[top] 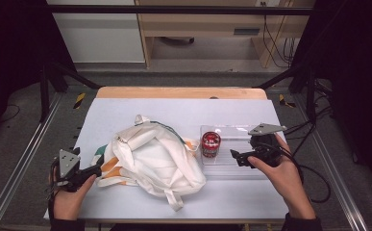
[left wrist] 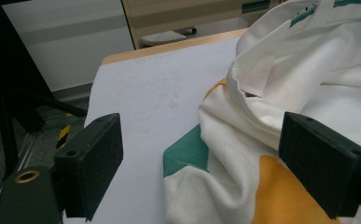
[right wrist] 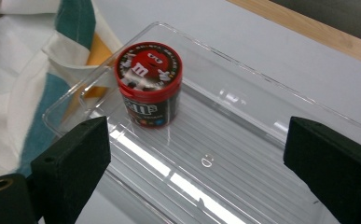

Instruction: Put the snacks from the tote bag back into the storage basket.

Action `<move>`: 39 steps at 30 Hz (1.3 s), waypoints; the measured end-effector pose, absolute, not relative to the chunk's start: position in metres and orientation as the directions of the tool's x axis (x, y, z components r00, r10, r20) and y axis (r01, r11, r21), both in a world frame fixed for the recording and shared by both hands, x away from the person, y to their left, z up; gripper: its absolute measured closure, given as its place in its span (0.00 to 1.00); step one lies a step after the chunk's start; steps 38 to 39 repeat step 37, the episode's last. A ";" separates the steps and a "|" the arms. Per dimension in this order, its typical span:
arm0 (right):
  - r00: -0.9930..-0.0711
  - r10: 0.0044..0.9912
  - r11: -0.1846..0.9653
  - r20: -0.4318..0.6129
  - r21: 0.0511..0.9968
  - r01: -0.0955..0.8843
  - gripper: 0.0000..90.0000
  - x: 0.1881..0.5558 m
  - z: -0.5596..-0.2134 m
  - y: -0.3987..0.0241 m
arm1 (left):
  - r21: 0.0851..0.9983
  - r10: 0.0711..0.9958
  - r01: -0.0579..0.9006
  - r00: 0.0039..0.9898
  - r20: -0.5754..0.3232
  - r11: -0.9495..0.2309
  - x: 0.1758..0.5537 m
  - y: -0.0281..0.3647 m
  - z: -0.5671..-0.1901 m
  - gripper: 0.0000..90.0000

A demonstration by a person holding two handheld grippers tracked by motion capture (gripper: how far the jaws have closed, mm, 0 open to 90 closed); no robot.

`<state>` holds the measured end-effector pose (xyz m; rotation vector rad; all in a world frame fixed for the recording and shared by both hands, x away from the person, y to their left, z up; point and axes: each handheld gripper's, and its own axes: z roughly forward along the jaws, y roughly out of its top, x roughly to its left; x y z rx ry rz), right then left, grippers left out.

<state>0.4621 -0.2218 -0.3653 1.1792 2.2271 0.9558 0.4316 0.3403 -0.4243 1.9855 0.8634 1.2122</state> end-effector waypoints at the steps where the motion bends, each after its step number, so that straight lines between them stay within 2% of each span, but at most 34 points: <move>1: -0.532 0.845 0.393 -0.062 0.746 0.538 0.09 0.462 -0.366 -0.224 | 0.799 0.803 0.201 0.352 0.482 -0.567 0.431 0.341 -0.424 0.15; 15: -0.416 0.907 0.331 -0.073 0.734 0.593 0.09 0.460 -0.369 -0.264 | 0.812 0.826 0.218 0.319 0.465 -0.541 0.430 0.348 -0.425 0.14; 27: -0.307 0.949 0.264 -0.069 0.707 0.656 0.09 0.466 -0.387 -0.291 | 0.812 0.830 0.227 0.312 0.462 -0.537 0.431 0.349 -0.426 0.14; 39: -0.259 0.965 0.206 -0.037 0.718 0.664 0.09 0.467 -0.394 -0.308 | 0.812 0.830 0.229 0.314 0.461 -0.537 0.432 0.347 -0.427 0.13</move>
